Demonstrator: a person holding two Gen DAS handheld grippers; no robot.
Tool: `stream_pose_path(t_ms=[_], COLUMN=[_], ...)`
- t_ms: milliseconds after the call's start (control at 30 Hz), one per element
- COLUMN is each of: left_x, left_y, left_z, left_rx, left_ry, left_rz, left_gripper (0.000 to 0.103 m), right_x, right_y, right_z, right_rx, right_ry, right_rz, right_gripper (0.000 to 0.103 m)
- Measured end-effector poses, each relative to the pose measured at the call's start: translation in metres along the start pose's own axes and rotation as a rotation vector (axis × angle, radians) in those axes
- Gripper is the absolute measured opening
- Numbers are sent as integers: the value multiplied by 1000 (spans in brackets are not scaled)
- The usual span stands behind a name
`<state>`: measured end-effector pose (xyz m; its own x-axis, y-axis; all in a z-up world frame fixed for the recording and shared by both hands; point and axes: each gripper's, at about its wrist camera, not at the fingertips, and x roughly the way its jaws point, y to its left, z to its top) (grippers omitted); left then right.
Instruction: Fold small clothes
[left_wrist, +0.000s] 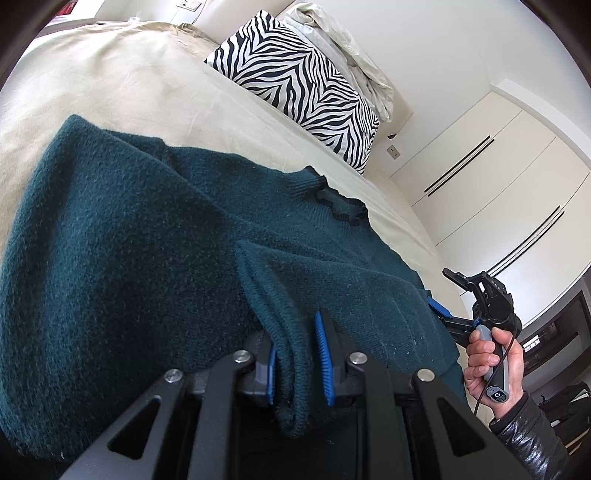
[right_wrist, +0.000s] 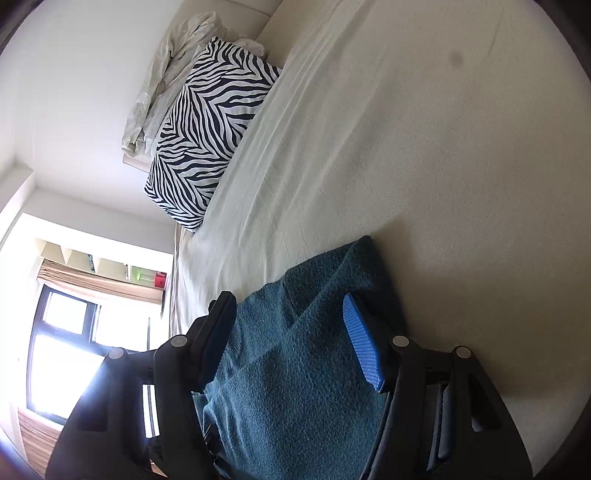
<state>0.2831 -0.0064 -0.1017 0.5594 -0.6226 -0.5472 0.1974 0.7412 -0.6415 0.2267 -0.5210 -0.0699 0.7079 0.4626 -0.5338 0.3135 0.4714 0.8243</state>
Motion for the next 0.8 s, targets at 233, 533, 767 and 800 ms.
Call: stream_pose_path(t_ms=[233, 533, 767, 800], left_x=[-2, -65, -186, -200], left_y=[3, -10, -8, -8], left_z=[1, -8, -80, -92], left_rx=[-9, -41, -68, -64], left_ry=[-1, 4, -26, -19], left_rz=[-11, 54, 134, 154], left_gripper=[22, 64, 70, 70], right_x=[-23, -163, -233, -241], right_y=[-5, -24, -42, -45], right_z=[-35, -145, -218, -227], right_rx=[-29, -53, -124, -135], right_ry=[42, 3, -18, -18], right_rz=[42, 42, -53, -63], right_gripper=[59, 69, 69, 69])
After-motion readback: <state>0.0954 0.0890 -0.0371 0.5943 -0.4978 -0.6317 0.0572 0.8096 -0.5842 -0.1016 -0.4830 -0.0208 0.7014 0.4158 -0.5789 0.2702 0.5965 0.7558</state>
